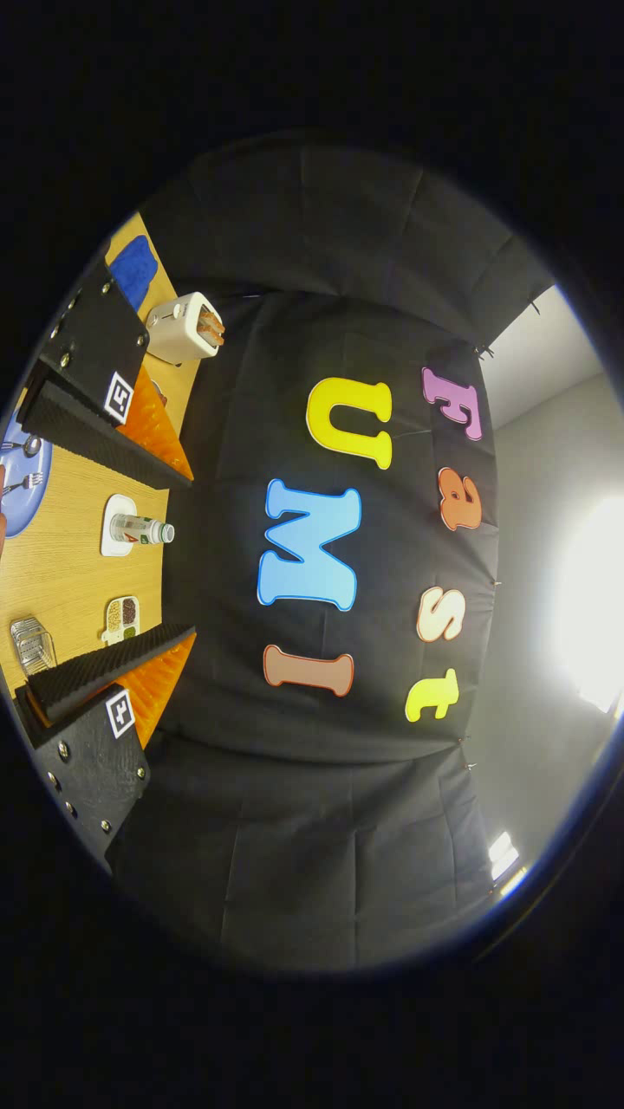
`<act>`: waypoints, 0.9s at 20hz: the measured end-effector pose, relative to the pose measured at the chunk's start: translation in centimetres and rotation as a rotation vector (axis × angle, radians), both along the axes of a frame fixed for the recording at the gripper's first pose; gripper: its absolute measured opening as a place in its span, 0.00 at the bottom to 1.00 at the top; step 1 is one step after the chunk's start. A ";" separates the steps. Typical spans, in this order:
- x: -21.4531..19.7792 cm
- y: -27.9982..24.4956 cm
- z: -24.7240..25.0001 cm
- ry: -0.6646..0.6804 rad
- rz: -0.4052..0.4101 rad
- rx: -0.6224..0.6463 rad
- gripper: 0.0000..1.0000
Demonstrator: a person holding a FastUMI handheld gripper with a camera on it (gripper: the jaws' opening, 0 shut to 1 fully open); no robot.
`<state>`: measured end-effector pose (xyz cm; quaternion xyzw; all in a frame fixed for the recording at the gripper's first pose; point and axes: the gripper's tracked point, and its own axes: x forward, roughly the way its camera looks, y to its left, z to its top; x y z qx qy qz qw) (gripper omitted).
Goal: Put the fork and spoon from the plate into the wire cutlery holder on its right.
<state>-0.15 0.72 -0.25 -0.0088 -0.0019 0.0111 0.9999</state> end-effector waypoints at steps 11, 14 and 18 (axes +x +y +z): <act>-0.2 0.5 -2.7 0.063 0.015 -0.003 0.95; -0.1 0.9 -3.5 0.076 0.023 -0.008 0.95; -0.1 1.4 -5.3 0.139 0.043 -0.019 0.95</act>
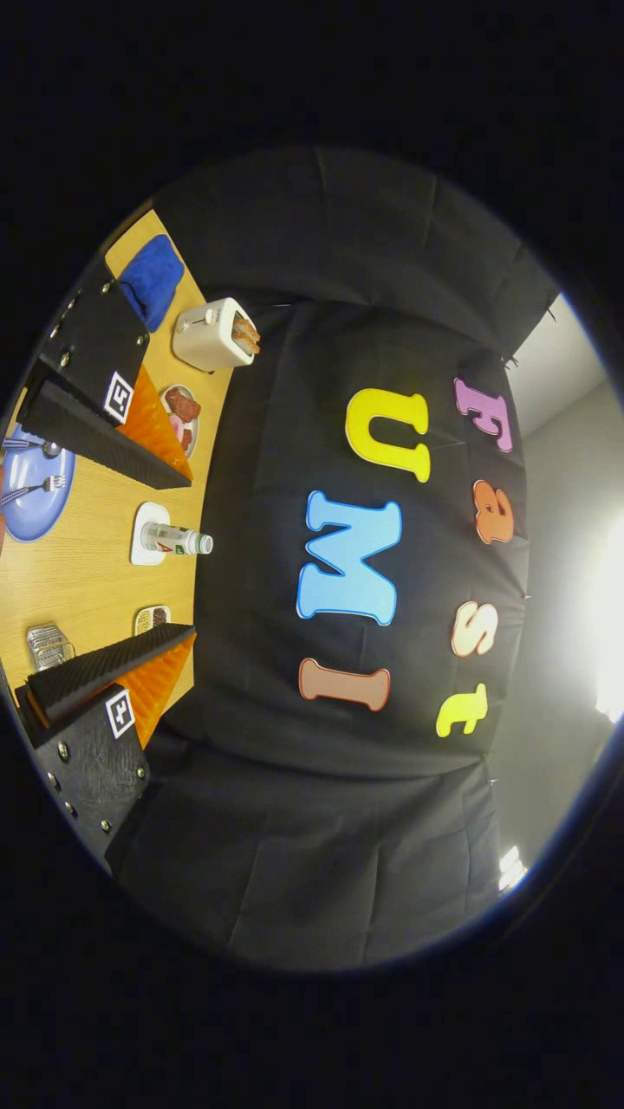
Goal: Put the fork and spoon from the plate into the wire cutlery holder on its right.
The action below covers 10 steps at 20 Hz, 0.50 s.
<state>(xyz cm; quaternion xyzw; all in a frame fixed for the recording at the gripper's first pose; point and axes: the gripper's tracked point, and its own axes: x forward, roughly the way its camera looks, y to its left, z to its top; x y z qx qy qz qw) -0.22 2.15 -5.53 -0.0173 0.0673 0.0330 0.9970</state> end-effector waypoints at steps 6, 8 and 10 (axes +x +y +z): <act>-0.1 0.9 -2.3 0.080 0.039 -0.038 0.95; -0.1 1.6 -3.1 0.108 0.062 -0.050 0.95; -0.3 2.1 -4.4 0.150 0.083 -0.076 0.95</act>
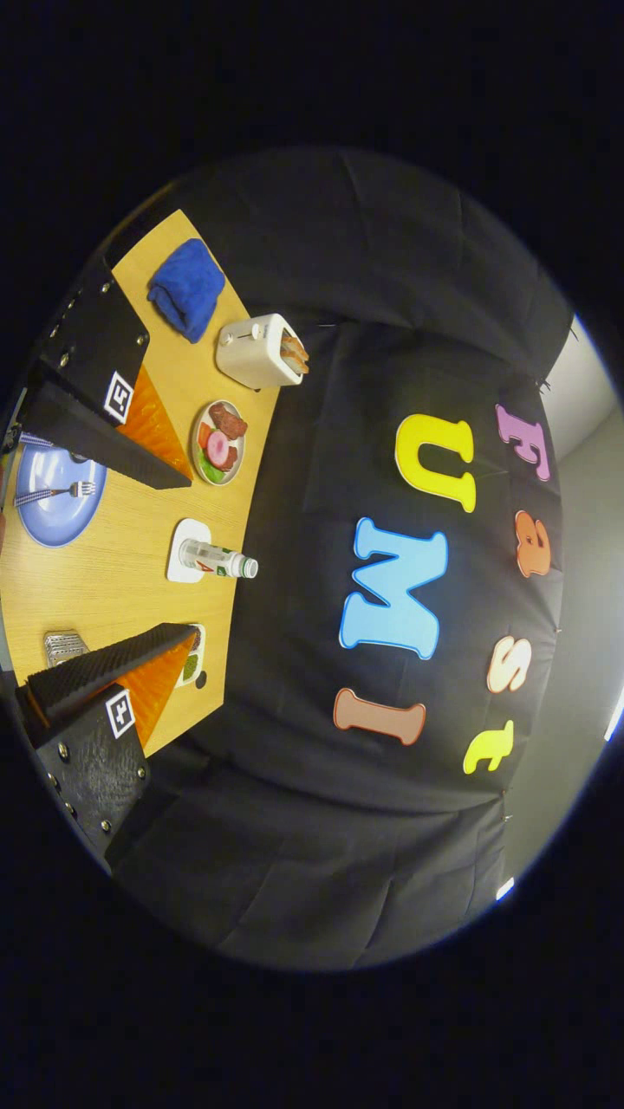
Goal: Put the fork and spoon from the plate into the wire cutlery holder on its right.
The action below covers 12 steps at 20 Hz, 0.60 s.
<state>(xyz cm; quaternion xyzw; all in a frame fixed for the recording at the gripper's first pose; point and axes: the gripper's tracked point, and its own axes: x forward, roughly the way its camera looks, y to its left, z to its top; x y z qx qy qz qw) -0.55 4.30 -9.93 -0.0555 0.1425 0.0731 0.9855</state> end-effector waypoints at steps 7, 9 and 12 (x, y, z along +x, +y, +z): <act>-0.9 1.3 -5.9 0.172 0.065 -0.105 0.94; -1.3 1.8 -7.7 0.221 0.085 -0.122 0.94; -2.0 2.4 -9.8 0.296 0.110 -0.143 0.94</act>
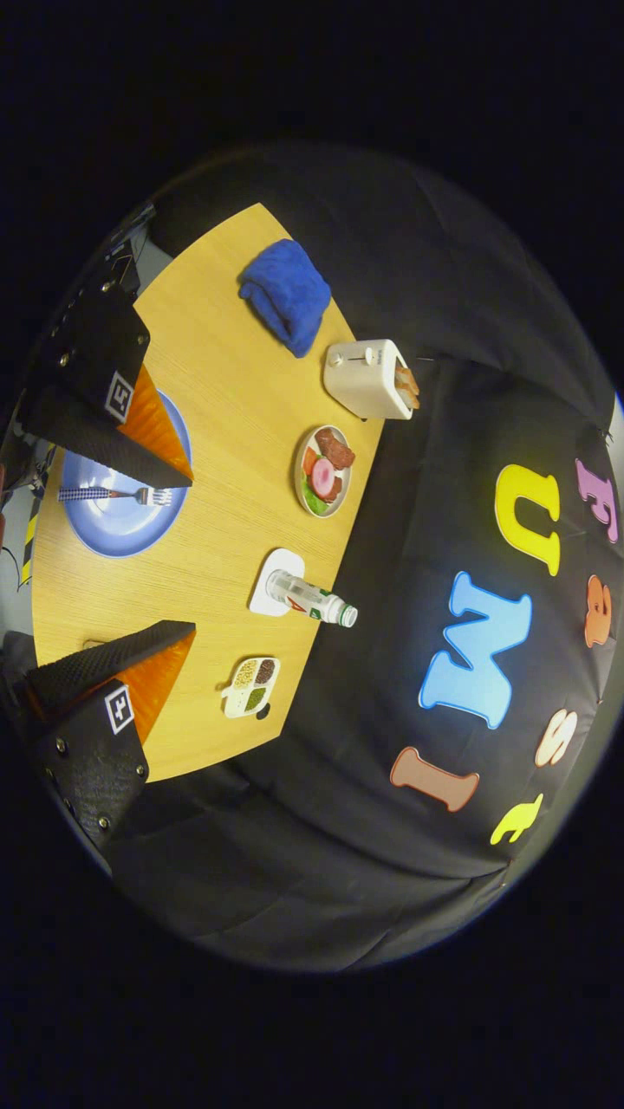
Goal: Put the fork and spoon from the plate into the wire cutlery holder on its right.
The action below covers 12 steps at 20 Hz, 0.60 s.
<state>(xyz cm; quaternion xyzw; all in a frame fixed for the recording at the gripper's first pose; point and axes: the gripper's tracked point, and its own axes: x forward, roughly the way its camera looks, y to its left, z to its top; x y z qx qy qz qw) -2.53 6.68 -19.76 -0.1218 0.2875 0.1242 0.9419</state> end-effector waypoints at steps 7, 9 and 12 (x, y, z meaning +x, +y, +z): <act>-1.4 1.1 -4.2 0.177 -0.006 0.036 0.94; -1.7 1.2 -5.5 0.220 0.003 0.021 0.94; -2.6 0.9 -8.6 0.332 0.011 -0.021 0.94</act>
